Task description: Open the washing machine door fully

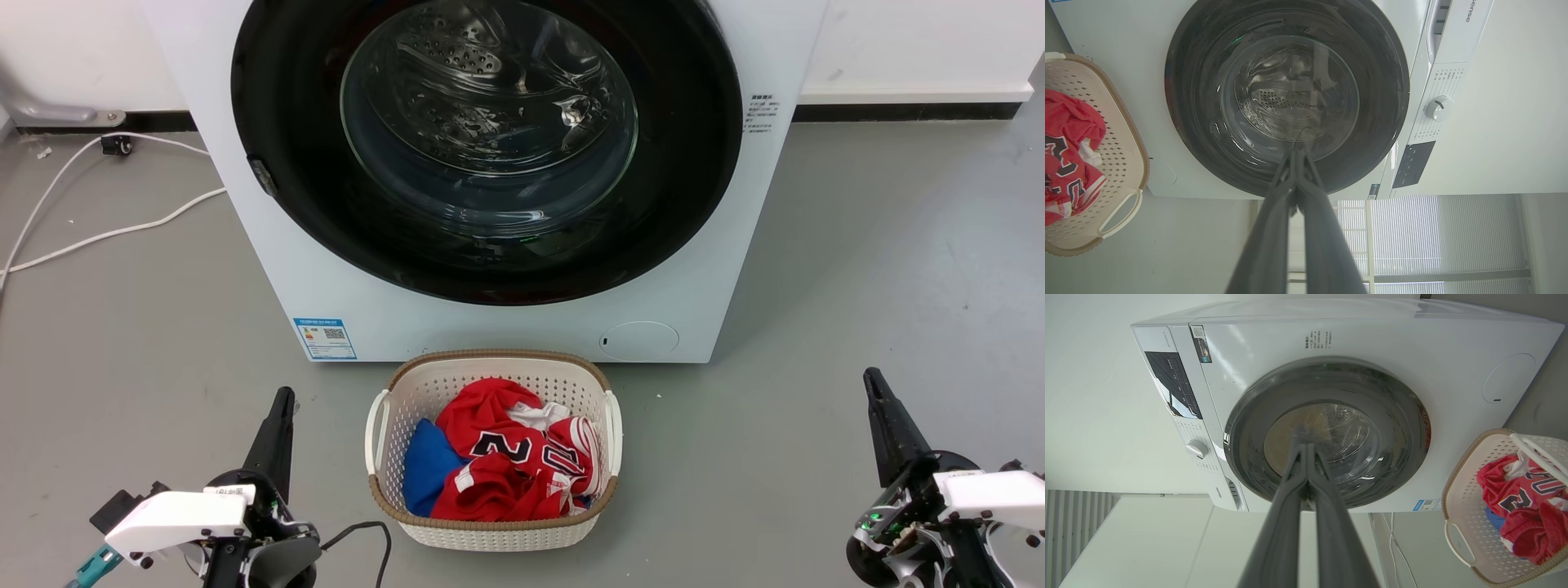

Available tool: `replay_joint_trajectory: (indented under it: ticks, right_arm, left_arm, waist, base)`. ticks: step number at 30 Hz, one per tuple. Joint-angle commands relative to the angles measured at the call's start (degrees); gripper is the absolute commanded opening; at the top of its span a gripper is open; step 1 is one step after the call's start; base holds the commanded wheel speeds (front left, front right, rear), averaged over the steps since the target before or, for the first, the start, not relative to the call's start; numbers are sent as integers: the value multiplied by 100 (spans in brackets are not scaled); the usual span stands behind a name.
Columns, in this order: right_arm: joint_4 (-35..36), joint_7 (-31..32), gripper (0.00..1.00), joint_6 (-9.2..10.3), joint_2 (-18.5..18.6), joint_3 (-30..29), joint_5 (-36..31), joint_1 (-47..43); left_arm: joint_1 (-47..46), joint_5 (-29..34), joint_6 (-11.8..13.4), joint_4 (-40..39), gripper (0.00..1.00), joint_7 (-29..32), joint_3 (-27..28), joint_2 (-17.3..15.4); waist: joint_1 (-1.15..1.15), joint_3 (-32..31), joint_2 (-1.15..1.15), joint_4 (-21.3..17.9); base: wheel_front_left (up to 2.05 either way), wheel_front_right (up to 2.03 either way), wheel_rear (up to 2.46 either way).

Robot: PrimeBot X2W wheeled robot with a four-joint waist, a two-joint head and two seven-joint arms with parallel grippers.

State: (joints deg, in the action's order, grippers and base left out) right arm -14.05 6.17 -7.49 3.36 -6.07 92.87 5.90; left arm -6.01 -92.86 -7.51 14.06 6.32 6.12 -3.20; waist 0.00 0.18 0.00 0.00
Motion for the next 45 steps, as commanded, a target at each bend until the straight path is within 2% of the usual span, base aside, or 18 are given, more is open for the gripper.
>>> replay_joint_trajectory:
  ticks: [1,25,26,34,43,44,45]
  right_arm:
    - [-7,17,0,0,-20,-7,-20,66]
    - [-8,25,0,0,-31,-22,-35,69]
    - [-1,16,100,0,-9,-14,-9,0]
    - [-63,-141,100,1,-20,-6,-155,-138]
    - [270,-388,100,0,-23,-13,-1275,-203]
    - [391,-465,100,0,-24,-4,-1714,-231]
    - [435,-491,100,0,-24,10,-1884,-240]
  left_arm:
    - [-48,33,-17,7,0,4,21,8]
    - [-50,37,-17,6,0,16,34,17]
    - [-1,18,0,1,100,6,10,9]
    - [125,179,8,38,100,-151,18,26]
    - [146,1093,172,-310,100,-399,35,26]
    - [172,1504,263,-439,100,-476,-39,26]
    - [182,1631,294,-474,100,-501,-70,26]
  waist:
    - [0,0,0,0]
    - [0,0,0,0]
    - [0,0,0,0]
    - [0,3,0,2]
    - [0,16,0,13]
    - [0,19,0,20]
    - [0,21,0,22]
  base:
    - [0,0,0]
    - [0,0,0]
    - [0,0,0]
    - [0,0,0]
    - [0,0,0]
    - [0,0,0]
    - [0,0,0]
